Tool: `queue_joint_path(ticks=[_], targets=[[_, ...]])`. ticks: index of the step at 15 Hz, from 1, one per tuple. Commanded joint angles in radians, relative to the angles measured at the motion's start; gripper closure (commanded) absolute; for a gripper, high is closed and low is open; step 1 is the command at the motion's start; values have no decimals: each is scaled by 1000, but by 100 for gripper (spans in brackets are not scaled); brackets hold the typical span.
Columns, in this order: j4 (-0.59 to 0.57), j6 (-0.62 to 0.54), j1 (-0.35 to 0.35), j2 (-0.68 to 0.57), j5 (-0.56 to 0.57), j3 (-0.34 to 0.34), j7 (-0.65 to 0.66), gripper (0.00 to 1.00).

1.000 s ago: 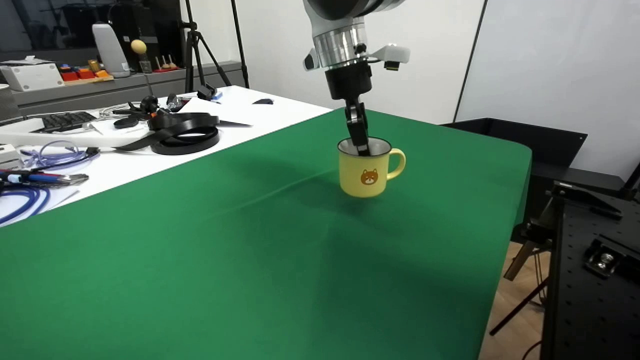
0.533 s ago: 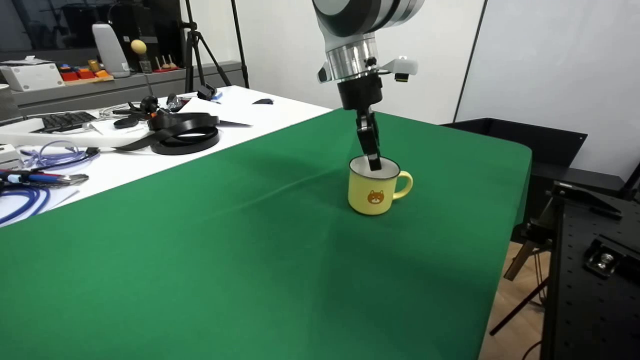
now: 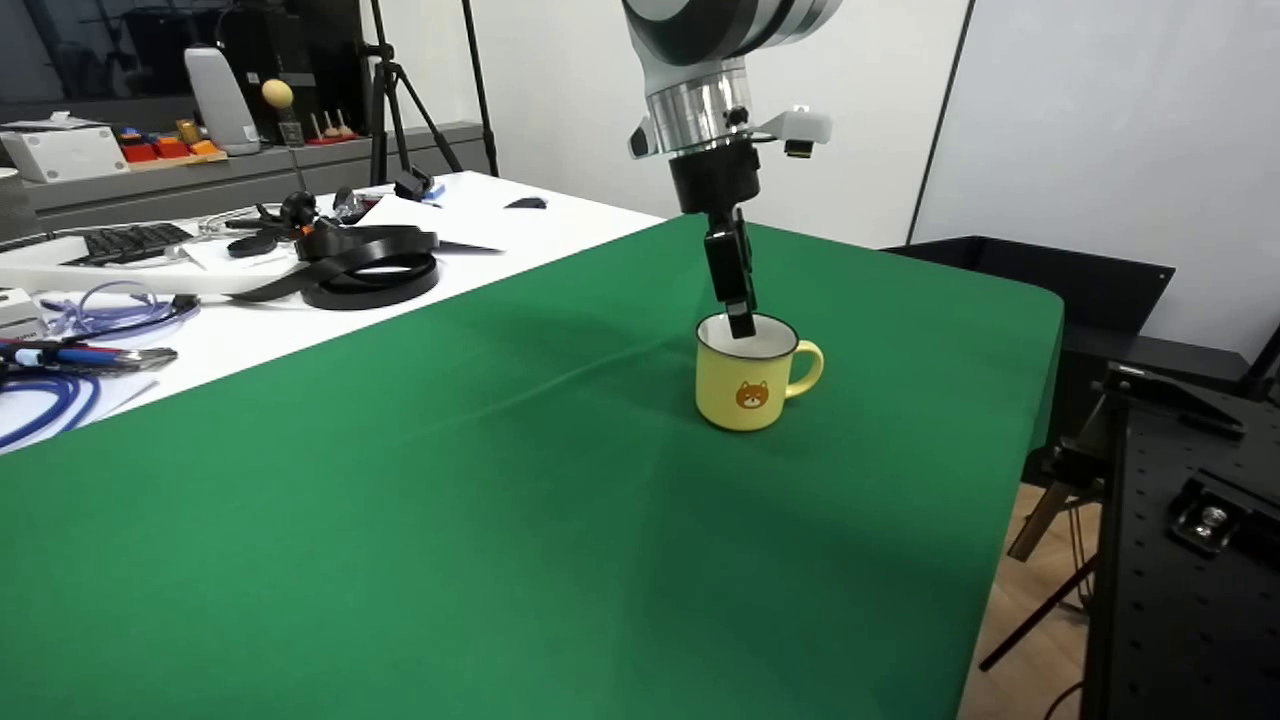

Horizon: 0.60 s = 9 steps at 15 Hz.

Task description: Move the yellow mug to the right

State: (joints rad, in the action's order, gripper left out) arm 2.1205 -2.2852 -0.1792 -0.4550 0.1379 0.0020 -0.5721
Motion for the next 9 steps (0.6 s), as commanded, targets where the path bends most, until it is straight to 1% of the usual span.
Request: queue_joint_path(ticks=[1, 4, 6, 9], targets=[[56, -15, 49, 96, 40, -11, 82, 0], [104, -47, 96, 182, 91, -14, 173, 0], [123, -32, 118, 229, 92, -10, 232, 0], [138, 15, 134, 275, 73, -2, 251, 0]])
